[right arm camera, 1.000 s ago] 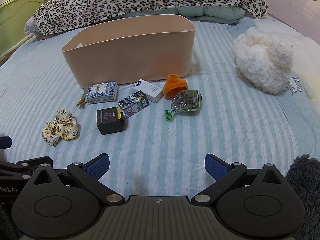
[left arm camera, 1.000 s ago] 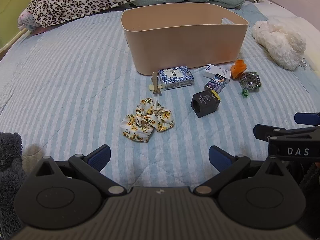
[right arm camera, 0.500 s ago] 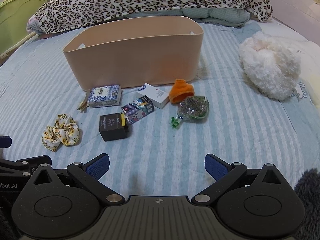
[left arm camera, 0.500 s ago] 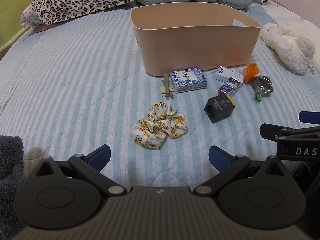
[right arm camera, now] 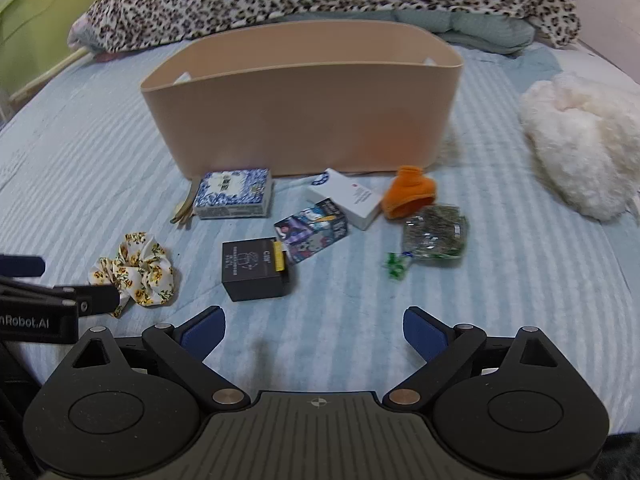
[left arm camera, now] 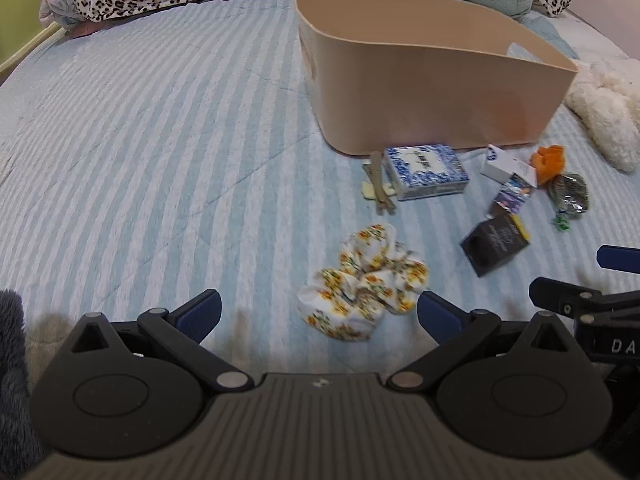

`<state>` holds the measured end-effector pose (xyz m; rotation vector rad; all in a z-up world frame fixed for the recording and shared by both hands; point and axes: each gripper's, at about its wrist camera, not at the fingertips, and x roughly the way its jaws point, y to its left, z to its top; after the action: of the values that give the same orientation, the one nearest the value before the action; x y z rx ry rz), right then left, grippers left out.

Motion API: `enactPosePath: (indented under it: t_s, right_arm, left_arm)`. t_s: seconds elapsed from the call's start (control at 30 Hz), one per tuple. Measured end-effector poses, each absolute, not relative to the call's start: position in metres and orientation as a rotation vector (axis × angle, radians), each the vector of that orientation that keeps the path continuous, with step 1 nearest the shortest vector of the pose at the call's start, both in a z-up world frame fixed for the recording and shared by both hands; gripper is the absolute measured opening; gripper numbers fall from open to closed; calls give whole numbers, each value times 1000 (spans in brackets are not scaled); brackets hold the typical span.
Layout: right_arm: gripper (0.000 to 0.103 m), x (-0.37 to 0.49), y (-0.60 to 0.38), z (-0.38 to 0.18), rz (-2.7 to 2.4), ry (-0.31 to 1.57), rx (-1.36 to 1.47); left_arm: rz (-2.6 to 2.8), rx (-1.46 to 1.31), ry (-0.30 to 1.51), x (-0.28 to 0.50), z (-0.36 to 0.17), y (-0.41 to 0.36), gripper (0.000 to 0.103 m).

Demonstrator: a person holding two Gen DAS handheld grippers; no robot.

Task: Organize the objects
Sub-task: 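Grasp the floral scrunchie with the left tool while the right tool grasps the black box, then carry scrunchie and black box into the beige basket and open both tools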

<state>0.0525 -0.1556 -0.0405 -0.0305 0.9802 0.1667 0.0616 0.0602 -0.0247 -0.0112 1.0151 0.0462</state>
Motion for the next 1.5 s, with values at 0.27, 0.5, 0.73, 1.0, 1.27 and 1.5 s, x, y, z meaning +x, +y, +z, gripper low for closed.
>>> enactPosePath:
  t_s: [0.27,0.5,0.73,1.0,1.27,1.5]
  right_arm:
    - [95,78,-134,-57,220,1018,-46]
    - [82,93,-122,-72,241,1040,-38]
    - [49,97,-117,-77,236,1031,-67]
    - [41,93,-116,-72,262,1039,-61]
    - [41,80,-135,-37,257,955,-6]
    - [41,95,-157,2,225,836,10]
  left_arm:
    - [15,-1,1032,82,-46,68,103]
    - [-9,-24,1061,89,-62,74,99]
    - [-69,-1,1027,87,-58,64,64]
    - [-112,-48,1029,82,-47,65,12]
    - [-68,-25,922,70,0,63,12]
    - [-56,-15,748,86,61,64,12]
